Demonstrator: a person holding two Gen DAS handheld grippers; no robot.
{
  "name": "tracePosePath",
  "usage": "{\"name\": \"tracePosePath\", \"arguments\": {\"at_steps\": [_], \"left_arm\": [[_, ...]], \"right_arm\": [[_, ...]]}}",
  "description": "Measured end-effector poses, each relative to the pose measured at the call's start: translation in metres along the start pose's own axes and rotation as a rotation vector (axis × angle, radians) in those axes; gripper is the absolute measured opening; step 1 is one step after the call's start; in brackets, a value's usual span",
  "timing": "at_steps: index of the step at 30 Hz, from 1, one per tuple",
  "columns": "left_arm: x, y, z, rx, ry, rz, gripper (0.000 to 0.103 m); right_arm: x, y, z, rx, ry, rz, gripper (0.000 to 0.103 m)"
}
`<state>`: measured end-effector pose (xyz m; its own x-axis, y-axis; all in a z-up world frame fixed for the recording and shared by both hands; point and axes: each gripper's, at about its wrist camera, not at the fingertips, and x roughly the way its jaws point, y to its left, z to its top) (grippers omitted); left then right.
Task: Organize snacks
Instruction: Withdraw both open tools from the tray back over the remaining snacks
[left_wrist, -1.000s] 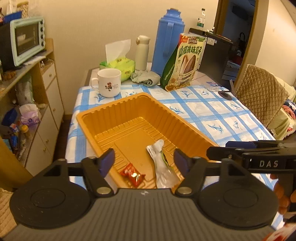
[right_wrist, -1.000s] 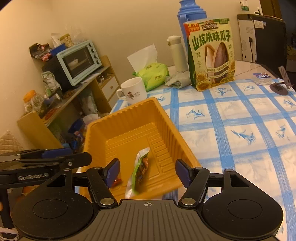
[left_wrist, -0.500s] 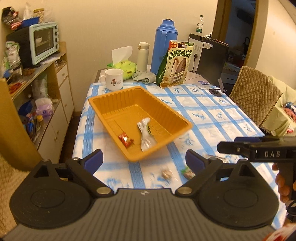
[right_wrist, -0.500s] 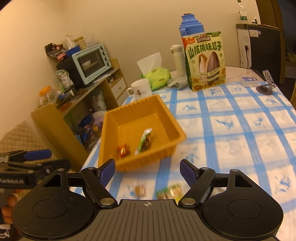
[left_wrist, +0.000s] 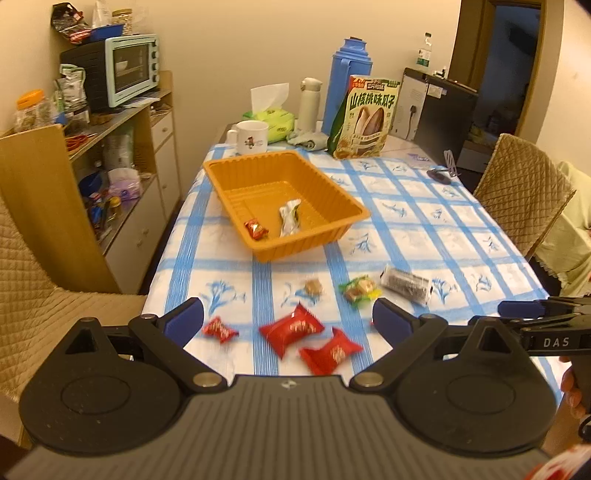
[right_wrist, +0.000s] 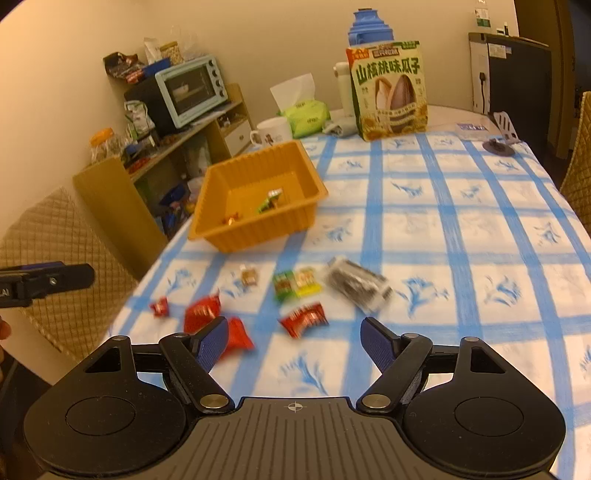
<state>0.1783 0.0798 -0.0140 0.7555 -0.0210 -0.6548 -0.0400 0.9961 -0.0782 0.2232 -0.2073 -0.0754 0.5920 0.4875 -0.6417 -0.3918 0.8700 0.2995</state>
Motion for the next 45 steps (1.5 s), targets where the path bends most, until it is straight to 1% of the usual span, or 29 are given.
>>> {"name": "tracePosePath", "arguments": {"at_steps": [12,20,26,33,36,41,43,45], "left_arm": [[-0.021,-0.020,-0.042,-0.024,0.037,0.092,0.093],[-0.024,-0.023,-0.055,-0.033,0.058,0.106,0.090],[-0.011,-0.016,-0.054,-0.020,0.072,0.105,0.085],[0.022,0.005,-0.046,-0.007,0.095,0.092,0.072],[0.038,0.018,-0.043,-0.015,0.112,0.083,0.063],[0.069,0.036,-0.039,-0.023,0.146,0.074,0.055],[0.081,0.043,-0.037,-0.027,0.158,0.067,0.047],[0.093,0.049,-0.035,-0.034,0.176,0.061,0.043]], "right_arm": [[-0.019,-0.020,-0.032,-0.031,0.055,0.025,0.078],[-0.019,-0.024,-0.044,-0.034,0.063,0.035,0.078],[-0.012,-0.025,-0.046,-0.016,0.066,0.034,0.078],[-0.002,-0.027,-0.039,0.015,0.059,-0.009,0.078],[0.004,-0.028,-0.035,0.038,0.058,-0.029,0.078],[0.017,-0.028,-0.029,0.067,0.067,-0.069,0.078],[0.023,-0.028,-0.028,0.078,0.071,-0.081,0.078],[0.028,-0.027,-0.026,0.086,0.078,-0.096,0.078]]}}
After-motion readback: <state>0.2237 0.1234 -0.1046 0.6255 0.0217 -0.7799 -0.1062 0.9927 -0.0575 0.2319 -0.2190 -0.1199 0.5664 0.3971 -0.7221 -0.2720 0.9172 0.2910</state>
